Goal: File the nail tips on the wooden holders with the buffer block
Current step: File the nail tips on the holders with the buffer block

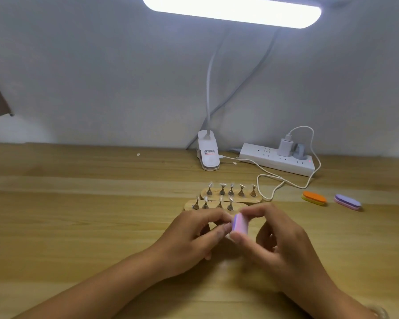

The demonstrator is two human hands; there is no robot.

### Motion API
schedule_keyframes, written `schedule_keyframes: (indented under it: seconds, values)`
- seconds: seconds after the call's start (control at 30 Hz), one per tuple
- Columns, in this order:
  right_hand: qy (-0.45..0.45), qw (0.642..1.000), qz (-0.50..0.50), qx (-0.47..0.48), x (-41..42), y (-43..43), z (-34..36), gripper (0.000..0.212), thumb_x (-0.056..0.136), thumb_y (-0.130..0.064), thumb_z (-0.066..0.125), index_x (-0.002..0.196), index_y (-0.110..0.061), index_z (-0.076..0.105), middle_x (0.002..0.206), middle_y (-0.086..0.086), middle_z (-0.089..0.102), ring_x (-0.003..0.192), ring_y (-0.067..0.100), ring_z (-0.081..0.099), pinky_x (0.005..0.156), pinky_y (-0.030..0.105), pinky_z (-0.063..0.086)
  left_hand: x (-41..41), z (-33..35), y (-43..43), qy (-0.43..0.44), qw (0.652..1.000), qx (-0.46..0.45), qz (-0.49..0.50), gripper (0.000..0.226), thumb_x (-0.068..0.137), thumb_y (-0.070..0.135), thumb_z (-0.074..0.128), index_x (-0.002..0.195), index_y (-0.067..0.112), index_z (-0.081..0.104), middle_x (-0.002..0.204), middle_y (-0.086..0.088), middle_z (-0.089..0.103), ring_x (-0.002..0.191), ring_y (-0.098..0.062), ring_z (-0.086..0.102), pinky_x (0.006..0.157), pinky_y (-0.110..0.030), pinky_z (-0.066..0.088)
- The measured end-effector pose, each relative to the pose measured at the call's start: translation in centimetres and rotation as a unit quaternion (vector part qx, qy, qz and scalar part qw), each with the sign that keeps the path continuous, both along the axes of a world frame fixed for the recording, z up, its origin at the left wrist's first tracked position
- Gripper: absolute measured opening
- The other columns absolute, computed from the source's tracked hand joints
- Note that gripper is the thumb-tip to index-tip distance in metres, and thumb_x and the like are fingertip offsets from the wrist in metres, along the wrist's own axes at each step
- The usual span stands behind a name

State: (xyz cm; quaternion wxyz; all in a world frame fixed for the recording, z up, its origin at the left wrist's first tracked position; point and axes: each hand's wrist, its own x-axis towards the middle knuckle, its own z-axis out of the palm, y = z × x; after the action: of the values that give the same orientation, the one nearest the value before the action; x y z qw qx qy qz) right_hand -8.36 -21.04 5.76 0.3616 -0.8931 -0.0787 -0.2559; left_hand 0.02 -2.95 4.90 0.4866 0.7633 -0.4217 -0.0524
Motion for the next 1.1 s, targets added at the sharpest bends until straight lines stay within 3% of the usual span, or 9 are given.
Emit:
schedule_keyframes:
  seconds: [0.13,0.23,0.37,0.43,0.53,0.67,0.83,0.97,1.1]
  values:
    - [-0.028,0.998,-0.035,0.035,0.1,-0.7,0.0,0.034,0.082,-0.06,0.062,0.102,-0.032,0.061,0.097,-0.023,0.062,0.06,0.01,0.06,0.054,0.023,0.046,-0.1,0.0,0.0,0.001,1.0,-0.008,-0.001,0.015,0.1,0.025,0.054,0.097,0.031,0.067,0.093,0.012,0.064,0.05,-0.012,0.056,0.053,-0.028,0.047]
    - [-0.027,0.999,0.006,-0.021,-0.2,0.1,-0.1,0.039,0.082,-0.061,0.062,0.108,-0.032,0.062,0.094,-0.028,0.059,0.059,0.007,0.059,0.052,0.021,0.047,-0.1,0.0,0.1,-0.011,1.0,-0.01,-0.002,0.021,0.1,0.022,0.054,0.094,0.038,0.065,0.086,0.016,0.06,0.05,-0.011,0.055,0.052,-0.027,0.045]
    - [-0.012,0.999,-0.031,0.035,0.1,-0.8,-0.1,0.039,0.08,-0.067,0.061,0.1,-0.034,0.062,0.091,-0.023,0.062,0.062,0.009,0.061,0.057,0.023,0.047,-0.2,0.0,0.1,-0.002,1.0,-0.009,0.0,0.016,0.101,0.023,0.052,0.1,0.02,0.068,0.09,0.012,0.069,0.048,-0.013,0.055,0.053,-0.023,0.045]
    - [-0.048,0.998,-0.028,-0.007,-0.1,-0.4,0.1,0.039,0.084,-0.063,0.061,0.106,-0.031,0.062,0.091,-0.022,0.061,0.062,0.006,0.059,0.053,0.02,0.047,-0.3,0.0,0.1,-0.025,1.0,-0.002,-0.006,0.017,0.102,0.023,0.05,0.1,0.021,0.066,0.086,0.018,0.068,0.047,-0.012,0.055,0.054,-0.022,0.043]
    - [-0.035,0.998,0.006,-0.057,-0.2,0.3,-0.4,0.04,0.083,-0.061,0.058,0.11,-0.032,0.062,0.099,-0.024,0.06,0.062,0.005,0.059,0.052,0.028,0.05,-0.3,0.0,0.2,-0.044,0.999,0.007,0.003,0.017,0.1,0.022,0.048,0.097,0.026,0.064,0.075,0.023,0.06,0.047,-0.01,0.054,0.055,-0.023,0.041]
    - [-0.042,0.998,-0.039,-0.005,0.1,-0.6,-0.1,0.039,0.081,-0.066,0.057,0.102,-0.034,0.061,0.095,-0.022,0.061,0.065,0.007,0.06,0.055,0.025,0.048,-0.4,0.1,0.1,-0.021,1.0,-0.002,0.0,0.016,0.103,0.022,0.051,0.1,0.021,0.066,0.088,0.015,0.069,0.047,-0.015,0.056,0.053,-0.023,0.044]
    - [-0.055,0.995,0.007,-0.086,-0.2,0.5,-0.2,0.041,0.085,-0.059,0.058,0.111,-0.028,0.063,0.101,-0.02,0.06,0.065,0.006,0.058,0.051,0.031,0.052,-0.3,0.1,0.1,-0.052,0.999,0.012,0.005,0.023,0.098,0.016,0.051,0.095,0.036,0.061,0.073,0.024,0.059,0.05,-0.003,0.053,0.054,-0.022,0.04]
    - [-0.047,0.998,-0.043,-0.015,0.1,-0.3,0.0,0.038,0.082,-0.064,0.058,0.104,-0.033,0.061,0.096,-0.021,0.061,0.071,0.007,0.06,0.057,0.027,0.052,-0.3,0.0,0.0,-0.035,0.999,0.007,0.0,0.015,0.101,0.012,0.053,0.097,0.02,0.065,0.077,0.027,0.063,0.046,-0.006,0.054,0.053,-0.018,0.039]
    - [-0.082,0.997,-0.009,-0.008,-0.1,0.3,-0.3,0.033,0.086,-0.036,0.066,0.116,-0.03,0.054,0.106,-0.018,0.056,0.077,0.002,0.063,0.056,0.015,0.051,-0.4,-0.1,0.1,-0.027,1.0,0.002,-0.005,0.014,0.1,0.012,0.054,0.1,0.019,0.065,0.089,0.014,0.067,0.048,-0.011,0.055,0.051,-0.028,0.043]
